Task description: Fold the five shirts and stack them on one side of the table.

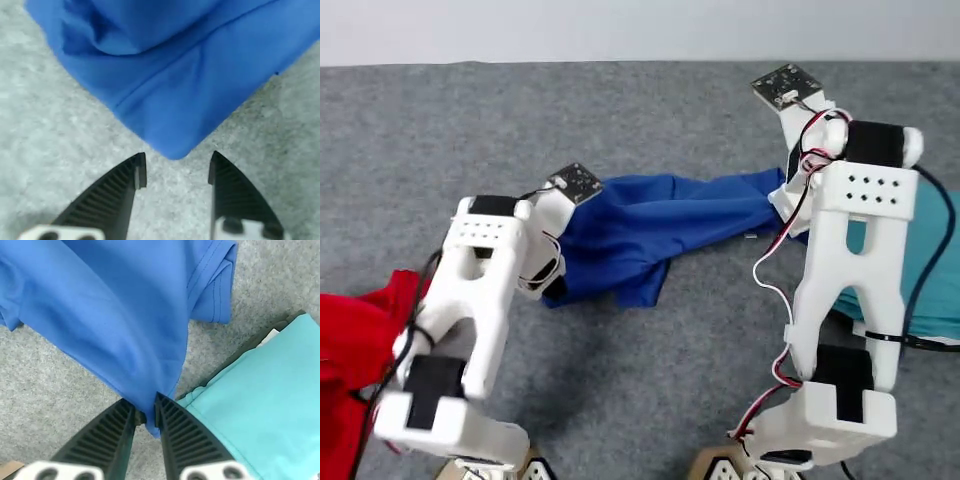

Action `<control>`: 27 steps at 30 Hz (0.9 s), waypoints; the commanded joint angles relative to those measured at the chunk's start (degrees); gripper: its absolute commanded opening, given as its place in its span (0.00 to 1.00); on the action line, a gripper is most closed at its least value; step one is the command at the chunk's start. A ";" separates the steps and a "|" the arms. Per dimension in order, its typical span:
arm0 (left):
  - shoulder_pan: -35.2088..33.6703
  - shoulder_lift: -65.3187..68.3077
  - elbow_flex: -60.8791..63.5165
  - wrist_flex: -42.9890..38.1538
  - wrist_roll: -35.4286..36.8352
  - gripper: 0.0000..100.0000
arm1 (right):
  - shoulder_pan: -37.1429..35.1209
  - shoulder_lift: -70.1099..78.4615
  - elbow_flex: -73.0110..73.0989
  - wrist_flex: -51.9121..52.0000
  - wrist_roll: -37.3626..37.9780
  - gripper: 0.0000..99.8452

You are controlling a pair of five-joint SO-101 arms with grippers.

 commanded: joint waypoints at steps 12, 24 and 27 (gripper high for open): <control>1.76 10.64 -7.25 -3.16 2.55 0.19 | -1.10 -3.21 1.49 2.33 -0.70 0.01; 0.62 14.24 -27.03 13.98 4.84 0.00 | -2.33 -5.05 1.58 2.33 -0.44 0.01; -1.41 10.46 -39.60 23.91 4.92 0.00 | -2.77 -9.45 1.49 2.07 -0.18 0.01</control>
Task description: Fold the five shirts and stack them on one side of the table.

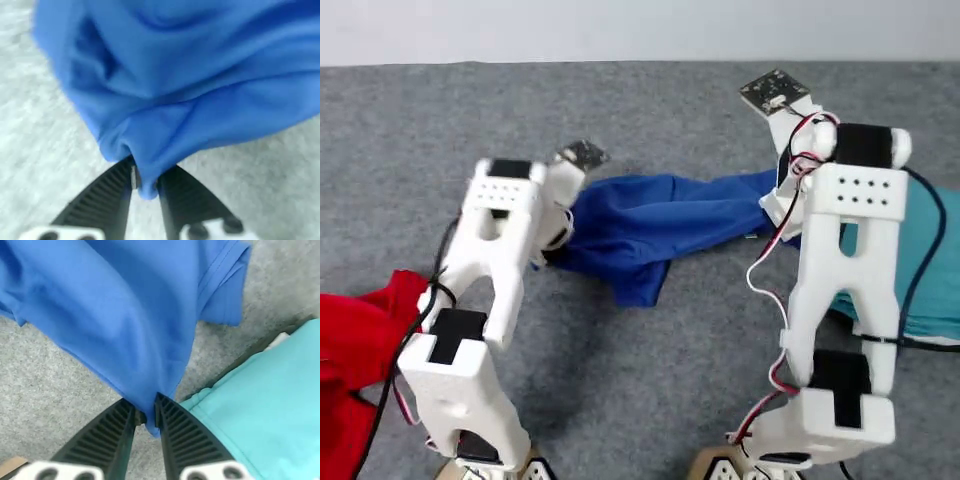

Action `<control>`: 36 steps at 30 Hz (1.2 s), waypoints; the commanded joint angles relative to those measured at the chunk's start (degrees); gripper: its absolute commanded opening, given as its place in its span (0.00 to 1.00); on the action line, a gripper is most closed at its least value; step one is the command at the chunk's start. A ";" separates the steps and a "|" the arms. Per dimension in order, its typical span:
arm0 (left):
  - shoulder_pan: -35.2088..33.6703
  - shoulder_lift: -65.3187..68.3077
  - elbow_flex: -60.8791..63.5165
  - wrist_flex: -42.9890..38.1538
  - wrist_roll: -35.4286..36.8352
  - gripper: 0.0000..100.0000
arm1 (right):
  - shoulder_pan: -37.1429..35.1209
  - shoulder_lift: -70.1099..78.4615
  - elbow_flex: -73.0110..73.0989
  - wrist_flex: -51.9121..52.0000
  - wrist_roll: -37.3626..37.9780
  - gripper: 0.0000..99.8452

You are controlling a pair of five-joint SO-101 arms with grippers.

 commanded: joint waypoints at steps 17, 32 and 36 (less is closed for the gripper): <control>-7.30 -38.42 -37.32 6.51 4.13 0.00 | -1.63 -25.19 -0.62 -10.77 2.46 0.01; -7.82 -41.85 -49.71 -6.51 -0.88 0.00 | 2.86 -34.86 -0.62 -31.25 2.90 0.01; -7.47 -42.11 -49.45 -1.05 -6.77 0.00 | 3.21 -35.30 -0.62 -32.57 4.48 0.01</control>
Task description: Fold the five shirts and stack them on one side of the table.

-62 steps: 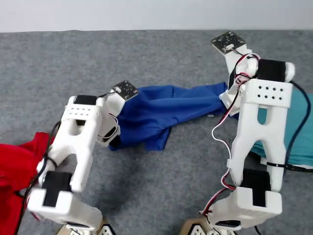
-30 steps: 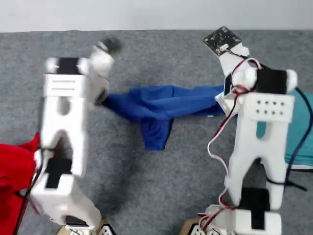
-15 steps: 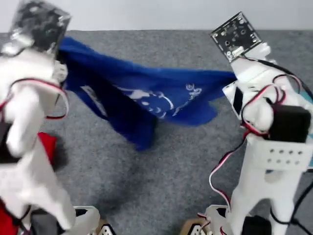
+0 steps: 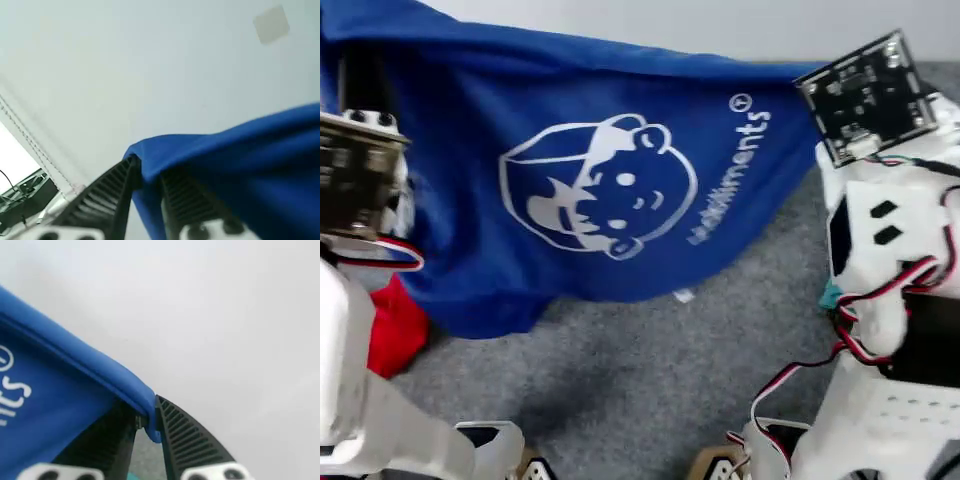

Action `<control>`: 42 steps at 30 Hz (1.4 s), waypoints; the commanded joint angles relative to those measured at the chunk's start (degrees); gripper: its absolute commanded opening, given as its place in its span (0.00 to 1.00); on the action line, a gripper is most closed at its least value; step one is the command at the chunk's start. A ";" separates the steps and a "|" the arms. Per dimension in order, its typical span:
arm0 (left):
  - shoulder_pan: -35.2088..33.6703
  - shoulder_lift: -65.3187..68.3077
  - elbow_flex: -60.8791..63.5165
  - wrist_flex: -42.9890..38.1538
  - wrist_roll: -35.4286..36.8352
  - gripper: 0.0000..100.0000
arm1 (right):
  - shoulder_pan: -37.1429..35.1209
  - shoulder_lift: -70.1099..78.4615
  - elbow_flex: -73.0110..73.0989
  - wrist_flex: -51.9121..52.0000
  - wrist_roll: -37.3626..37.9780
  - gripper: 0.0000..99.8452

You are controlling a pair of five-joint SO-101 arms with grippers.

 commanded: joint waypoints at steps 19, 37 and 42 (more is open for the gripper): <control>-0.62 -14.15 -0.57 14.77 -7.30 0.00 | 8.84 -17.45 -3.69 8.04 10.29 0.01; -2.02 -3.34 39.78 7.12 -15.38 0.00 | -1.10 -6.20 25.49 3.03 21.71 0.01; -2.02 5.63 54.90 -12.22 -15.30 0.00 | -2.68 1.71 35.60 -14.81 17.49 0.01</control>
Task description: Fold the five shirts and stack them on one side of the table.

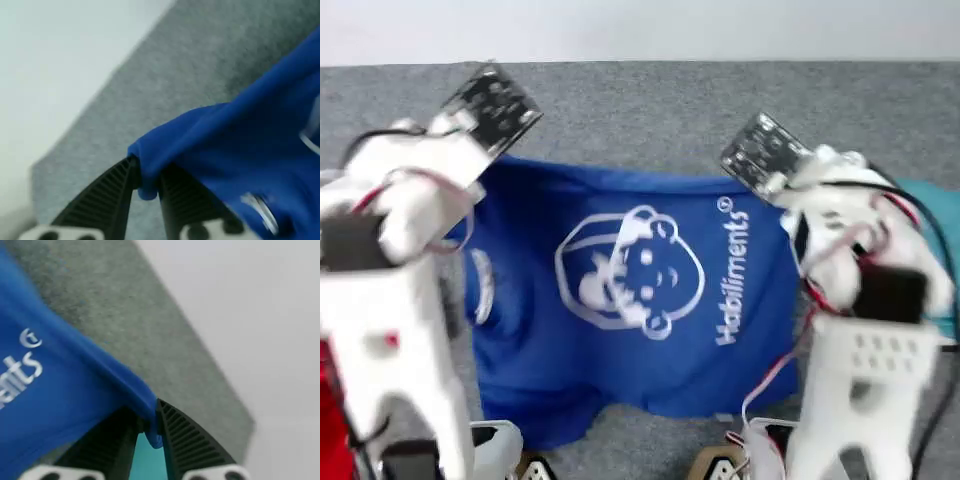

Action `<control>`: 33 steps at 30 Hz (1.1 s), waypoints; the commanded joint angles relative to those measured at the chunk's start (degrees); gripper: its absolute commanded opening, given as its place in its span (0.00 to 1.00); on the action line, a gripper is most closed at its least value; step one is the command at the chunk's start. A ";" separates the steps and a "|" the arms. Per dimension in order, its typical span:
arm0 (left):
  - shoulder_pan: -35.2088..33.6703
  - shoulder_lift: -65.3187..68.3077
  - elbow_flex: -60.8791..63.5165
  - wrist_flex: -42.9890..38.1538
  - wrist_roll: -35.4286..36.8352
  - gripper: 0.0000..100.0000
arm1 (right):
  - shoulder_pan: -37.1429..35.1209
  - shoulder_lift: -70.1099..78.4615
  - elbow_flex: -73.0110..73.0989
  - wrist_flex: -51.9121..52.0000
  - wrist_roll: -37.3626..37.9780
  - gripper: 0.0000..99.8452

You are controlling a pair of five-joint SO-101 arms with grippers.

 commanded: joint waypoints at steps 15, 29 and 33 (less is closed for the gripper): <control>-0.35 29.27 -7.87 -39.30 3.16 0.00 | -1.36 28.70 3.16 -51.47 3.16 0.01; 2.37 45.01 -35.82 -7.56 2.90 0.00 | -3.03 38.11 -10.64 -36.00 3.69 0.01; 2.46 45.01 -37.93 3.43 2.46 0.00 | -2.95 36.09 -10.99 -24.84 3.69 0.01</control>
